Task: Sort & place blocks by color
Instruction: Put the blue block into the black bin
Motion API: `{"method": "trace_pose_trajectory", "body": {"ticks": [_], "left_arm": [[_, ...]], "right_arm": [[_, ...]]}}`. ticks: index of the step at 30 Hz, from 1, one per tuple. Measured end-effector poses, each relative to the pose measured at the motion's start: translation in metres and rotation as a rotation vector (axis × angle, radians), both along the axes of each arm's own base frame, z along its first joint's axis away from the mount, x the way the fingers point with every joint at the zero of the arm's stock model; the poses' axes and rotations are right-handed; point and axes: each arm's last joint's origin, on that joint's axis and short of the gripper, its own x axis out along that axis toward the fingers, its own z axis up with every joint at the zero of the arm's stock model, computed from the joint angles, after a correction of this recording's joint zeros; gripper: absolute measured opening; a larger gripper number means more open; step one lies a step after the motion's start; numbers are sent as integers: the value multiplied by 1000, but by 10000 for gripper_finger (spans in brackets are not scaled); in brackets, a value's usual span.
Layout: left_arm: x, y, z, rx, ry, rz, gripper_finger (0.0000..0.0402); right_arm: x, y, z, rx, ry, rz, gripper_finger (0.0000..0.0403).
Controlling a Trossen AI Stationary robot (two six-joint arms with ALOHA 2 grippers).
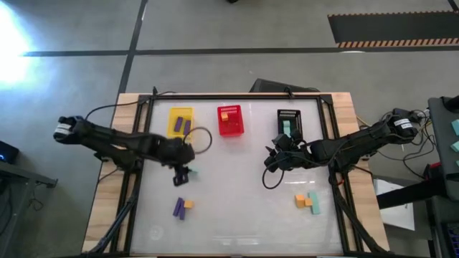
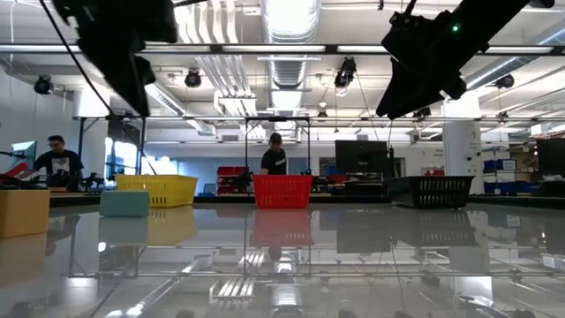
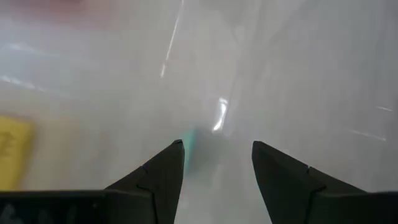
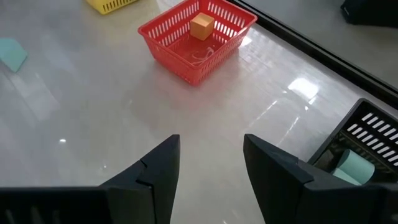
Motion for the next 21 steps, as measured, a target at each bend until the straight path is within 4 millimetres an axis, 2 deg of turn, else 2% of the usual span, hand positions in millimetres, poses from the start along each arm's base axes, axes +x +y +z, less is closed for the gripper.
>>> {"method": "trace_pose_trajectory", "body": {"ticks": [4,9,17,21], "left_arm": [[-3,-10,-16,-45,58,71,173],[-11,-12,-34,-37,118,92,178],[-21,-5,-62,97,149,129,247],[-20,-5,-74,98,98,95,266]], "right_arm": [[0,0,0,0,0,0,169],[0,0,0,0,-1,0,169],[0,0,0,0,-1,0,169],[0,0,0,-1,-1,1,169]]}}
